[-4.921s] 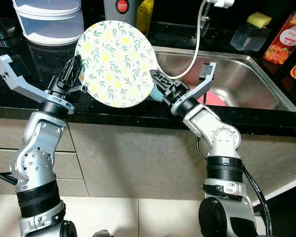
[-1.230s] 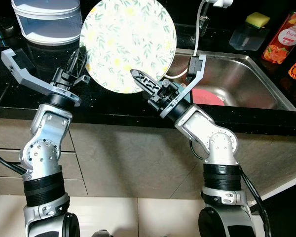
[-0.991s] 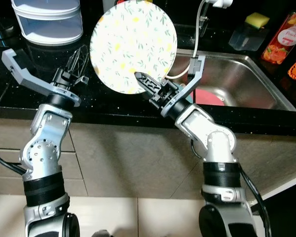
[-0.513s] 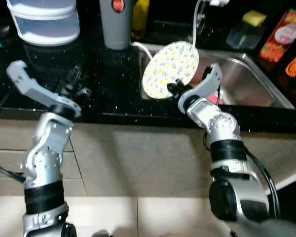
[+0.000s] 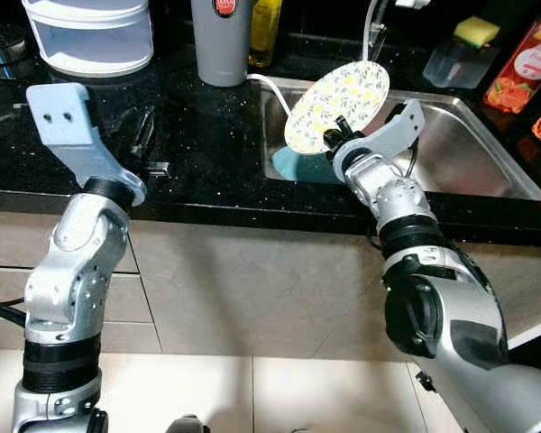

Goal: Kitchen organization

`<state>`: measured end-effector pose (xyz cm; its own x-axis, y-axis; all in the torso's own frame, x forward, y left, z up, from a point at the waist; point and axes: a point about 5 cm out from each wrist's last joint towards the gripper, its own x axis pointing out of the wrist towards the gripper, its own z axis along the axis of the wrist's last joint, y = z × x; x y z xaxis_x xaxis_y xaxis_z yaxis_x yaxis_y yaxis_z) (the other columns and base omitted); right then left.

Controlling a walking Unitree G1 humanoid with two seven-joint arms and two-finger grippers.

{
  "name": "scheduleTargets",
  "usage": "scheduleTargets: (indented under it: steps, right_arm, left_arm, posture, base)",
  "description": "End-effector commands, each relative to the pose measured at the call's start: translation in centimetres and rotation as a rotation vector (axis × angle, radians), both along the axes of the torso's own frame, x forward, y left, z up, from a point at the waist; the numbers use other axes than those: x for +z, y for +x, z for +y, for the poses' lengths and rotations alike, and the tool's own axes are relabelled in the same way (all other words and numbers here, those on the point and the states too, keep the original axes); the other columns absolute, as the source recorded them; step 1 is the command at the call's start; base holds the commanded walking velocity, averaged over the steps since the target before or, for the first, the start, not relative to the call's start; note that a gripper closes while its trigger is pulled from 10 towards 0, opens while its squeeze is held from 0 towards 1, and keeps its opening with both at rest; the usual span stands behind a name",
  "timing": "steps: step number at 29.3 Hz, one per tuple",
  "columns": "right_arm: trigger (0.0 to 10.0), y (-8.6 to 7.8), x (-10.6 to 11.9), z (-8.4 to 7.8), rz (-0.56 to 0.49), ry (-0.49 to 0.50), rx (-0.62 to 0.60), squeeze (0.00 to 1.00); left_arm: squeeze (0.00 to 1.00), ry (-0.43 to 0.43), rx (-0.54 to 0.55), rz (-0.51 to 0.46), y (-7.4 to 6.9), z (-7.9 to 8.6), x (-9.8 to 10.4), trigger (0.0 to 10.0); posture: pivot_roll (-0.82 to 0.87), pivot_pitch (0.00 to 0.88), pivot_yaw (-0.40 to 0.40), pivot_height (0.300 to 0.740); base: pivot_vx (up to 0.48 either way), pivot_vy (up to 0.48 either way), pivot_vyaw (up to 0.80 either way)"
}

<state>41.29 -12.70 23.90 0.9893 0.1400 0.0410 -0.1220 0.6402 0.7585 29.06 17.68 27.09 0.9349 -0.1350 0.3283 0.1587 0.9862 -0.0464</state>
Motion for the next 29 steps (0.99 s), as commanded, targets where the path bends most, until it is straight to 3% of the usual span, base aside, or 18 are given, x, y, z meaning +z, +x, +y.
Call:
scheduleTargets:
  steps: [1, 2, 5, 7, 8, 13, 18, 23, 29]
  right_arm:
    - [10.0, -0.5, 2.1, -1.0, -0.156, -0.045, -0.049, 0.00]
    - [10.0, -1.2, 2.8, -1.7, -0.257, -0.136, -0.106, 0.00]
    - [10.0, -1.7, 3.1, -2.0, -0.304, -0.197, -0.140, 0.00]
    - [10.0, -2.7, 3.4, -2.7, -0.370, -0.338, -0.212, 0.00]
    - [10.0, -3.2, 3.3, -3.1, -0.389, -0.399, -0.246, 0.00]
    - [10.0, -4.6, 2.8, -4.9, -0.422, -0.520, -0.350, 0.00]
    - [10.0, -5.7, 2.0, -5.8, -0.425, -0.567, -0.394, 0.00]
    - [10.0, -7.2, 0.8, -6.4, -0.414, -0.646, -0.436, 0.00]
    - [10.0, -7.2, 0.5, -6.1, -0.411, -0.648, -0.428, 0.00]
  left_arm:
    - [0.00, 0.044, 0.026, -0.008, -0.3, 0.2, 0.3, 10.0]
    - [0.00, 0.045, 0.046, -0.014, -0.4, 0.5, 0.4, 10.0]
    - [0.00, 0.042, 0.052, -0.015, -0.4, 0.7, 0.5, 10.0]
    - [0.00, 0.047, 0.062, -0.012, -0.2, 0.8, 0.4, 10.0]
    - [0.00, 0.058, 0.065, -0.012, -0.2, 0.8, 0.4, 10.0]
    - [0.00, 0.059, 0.056, 0.002, 0.0, 0.7, -0.1, 10.0]
    - [0.00, 0.051, 0.051, 0.032, 0.1, 0.5, -0.4, 10.0]
    - [0.00, 0.160, 0.062, 0.047, -0.1, -0.4, -1.3, 10.0]
    - [0.00, 0.176, 0.097, 0.037, 0.1, -0.4, -1.7, 10.0]
  posture:
    - [0.24, 0.067, -0.100, 0.740]
    - [0.22, 0.057, -0.086, 0.740]
    - [0.22, 0.054, -0.081, 0.740]
    - [0.21, 0.051, -0.074, 0.740]
    - [0.20, 0.045, -0.065, 0.740]
    - [0.16, 0.034, -0.041, 0.740]
    - [0.15, 0.028, -0.033, 0.740]
    - [0.14, 0.023, -0.030, 0.740]
    - [0.14, 0.013, -0.031, 0.740]
  base:
    - [0.000, 0.000, 0.00]
    - [0.000, 0.000, 0.00]
    - [0.000, 0.000, 0.00]
    - [0.000, 0.000, 0.00]
    - [0.000, 0.000, 0.00]
    - [0.000, 0.000, 0.00]
    - [0.000, 0.000, 0.00]
    - [0.000, 0.000, 0.00]
    - [0.000, 0.000, 0.00]
